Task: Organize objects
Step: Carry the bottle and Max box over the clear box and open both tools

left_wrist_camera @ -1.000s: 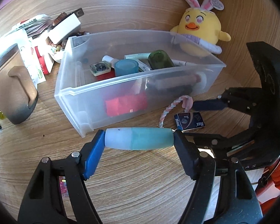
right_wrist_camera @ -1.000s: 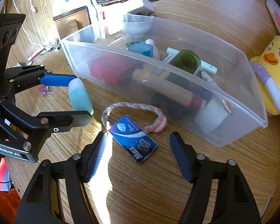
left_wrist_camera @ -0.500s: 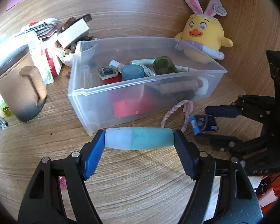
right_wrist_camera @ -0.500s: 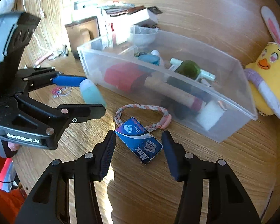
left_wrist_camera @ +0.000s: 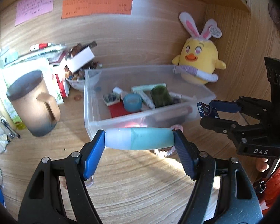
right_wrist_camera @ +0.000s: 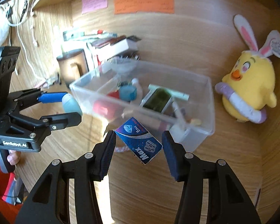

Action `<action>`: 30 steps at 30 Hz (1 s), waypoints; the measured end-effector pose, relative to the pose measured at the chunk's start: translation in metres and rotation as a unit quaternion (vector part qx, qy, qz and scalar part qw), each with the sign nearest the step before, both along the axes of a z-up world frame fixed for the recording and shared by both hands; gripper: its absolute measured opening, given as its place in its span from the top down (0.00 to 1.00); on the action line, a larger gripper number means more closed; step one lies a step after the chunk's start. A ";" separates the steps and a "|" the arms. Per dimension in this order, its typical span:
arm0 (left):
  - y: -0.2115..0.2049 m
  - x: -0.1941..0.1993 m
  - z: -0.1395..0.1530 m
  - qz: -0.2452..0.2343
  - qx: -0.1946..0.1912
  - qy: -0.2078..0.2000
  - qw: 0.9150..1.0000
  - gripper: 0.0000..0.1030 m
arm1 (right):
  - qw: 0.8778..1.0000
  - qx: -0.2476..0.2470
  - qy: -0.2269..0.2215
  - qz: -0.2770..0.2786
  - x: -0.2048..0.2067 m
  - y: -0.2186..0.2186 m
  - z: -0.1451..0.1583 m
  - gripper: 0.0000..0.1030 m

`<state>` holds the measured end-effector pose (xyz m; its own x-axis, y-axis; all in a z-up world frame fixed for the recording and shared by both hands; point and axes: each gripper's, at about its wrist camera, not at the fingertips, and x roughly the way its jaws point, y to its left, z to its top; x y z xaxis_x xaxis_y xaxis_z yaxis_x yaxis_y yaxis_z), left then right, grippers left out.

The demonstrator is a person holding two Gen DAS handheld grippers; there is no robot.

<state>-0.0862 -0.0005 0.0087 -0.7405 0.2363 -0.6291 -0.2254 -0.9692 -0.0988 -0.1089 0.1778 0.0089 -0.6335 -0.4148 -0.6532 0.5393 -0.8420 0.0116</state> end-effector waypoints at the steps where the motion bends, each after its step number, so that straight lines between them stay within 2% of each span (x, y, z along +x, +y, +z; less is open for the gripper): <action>1: 0.000 -0.001 0.003 0.001 0.000 0.003 1.000 0.29 | 1.000 -0.004 0.003 -0.003 -0.001 0.001 0.003 0.54; 8: 0.002 -0.012 0.017 0.011 0.009 0.020 1.000 0.29 | 0.999 -0.024 0.026 -0.023 -0.010 0.005 0.022 0.54; 19: 0.015 -0.044 0.031 0.022 -0.006 0.031 0.999 0.29 | 0.998 -0.030 0.040 -0.044 -0.038 0.003 0.034 0.54; 25: 0.014 -0.065 0.022 0.031 0.000 0.009 0.999 0.29 | 0.997 -0.022 0.033 -0.059 -0.057 0.002 0.027 0.54; 30: 0.012 -0.079 0.006 0.031 0.004 -0.019 0.999 0.29 | 0.998 -0.020 0.010 -0.062 -0.071 0.001 0.012 0.54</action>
